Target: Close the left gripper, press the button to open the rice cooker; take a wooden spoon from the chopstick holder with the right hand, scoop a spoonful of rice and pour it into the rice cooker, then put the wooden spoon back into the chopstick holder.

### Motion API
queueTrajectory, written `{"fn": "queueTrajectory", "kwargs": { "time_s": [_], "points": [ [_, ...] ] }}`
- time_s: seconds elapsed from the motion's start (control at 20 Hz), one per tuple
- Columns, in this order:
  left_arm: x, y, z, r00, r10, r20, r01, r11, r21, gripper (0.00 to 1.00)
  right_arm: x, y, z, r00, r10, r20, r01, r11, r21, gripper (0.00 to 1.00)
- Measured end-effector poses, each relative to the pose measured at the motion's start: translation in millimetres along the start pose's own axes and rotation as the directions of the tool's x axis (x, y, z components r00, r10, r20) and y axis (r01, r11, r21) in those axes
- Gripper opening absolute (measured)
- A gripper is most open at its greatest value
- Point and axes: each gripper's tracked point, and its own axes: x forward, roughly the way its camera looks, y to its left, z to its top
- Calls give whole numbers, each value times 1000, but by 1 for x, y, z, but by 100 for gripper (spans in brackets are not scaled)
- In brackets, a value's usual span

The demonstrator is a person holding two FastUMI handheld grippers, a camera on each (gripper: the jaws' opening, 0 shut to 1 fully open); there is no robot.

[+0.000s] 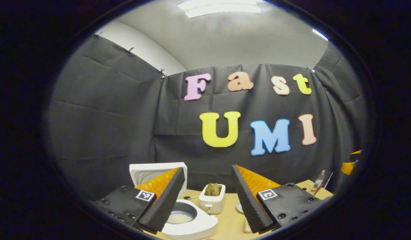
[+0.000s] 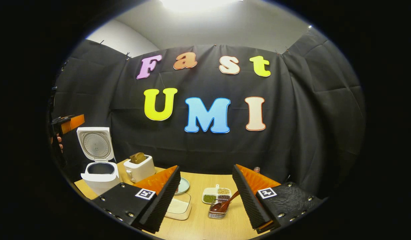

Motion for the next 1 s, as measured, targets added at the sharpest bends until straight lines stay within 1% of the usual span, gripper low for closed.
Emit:
{"fn": "queueTrajectory", "kwargs": {
  "time_s": [0.05,0.1,0.25,0.4,0.5,0.55,0.6,0.65,0.8,0.85,0.9,1.0],
  "points": [
    [-3,-9,-2,1000,-10,-1,10,1000,-3,95,2,-7,-3,1000,-11,-4,11,1000,4,96],
    [-7,-14,-3,1000,-12,2,12,1000,1,98,4,-14,-6,1000,-23,-8,24,1000,8,96],
    [-16,-35,-13,1000,-24,-3,24,1000,-11,97,12,-44,-20,997,-80,-23,81,996,25,96],
    [-24,-57,-28,997,-67,-44,66,997,-26,96,26,-62,-40,995,-84,-49,86,995,50,95],
    [-29,-74,-34,992,-107,-63,103,993,-66,97,39,-72,-61,992,-76,-98,84,993,77,96],
    [-31,-75,-36,991,-112,-70,106,991,-79,95,46,-77,-71,989,-76,-125,88,991,98,95],
    [-30,-77,-35,991,-108,-74,102,991,-82,97,53,-82,-81,986,-76,-148,95,988,122,95],
    [-31,-77,-35,992,-102,-77,95,992,-81,96,62,-87,-92,982,-78,-173,103,985,140,96],
    [-31,-80,-37,993,-76,-88,71,996,-59,97,88,-99,-127,965,-66,-252,121,970,209,96],
    [-30,-80,-38,993,-67,-96,63,997,-48,98,98,-104,-142,957,-66,-282,133,965,226,96],
    [-29,-83,-40,992,-66,-109,62,997,-41,97,107,-109,-155,948,-66,-310,145,960,240,96],
    [-27,-87,-47,989,-58,-136,53,998,-42,97,126,-114,-178,933,-53,-356,159,948,277,96]
  ]
}}
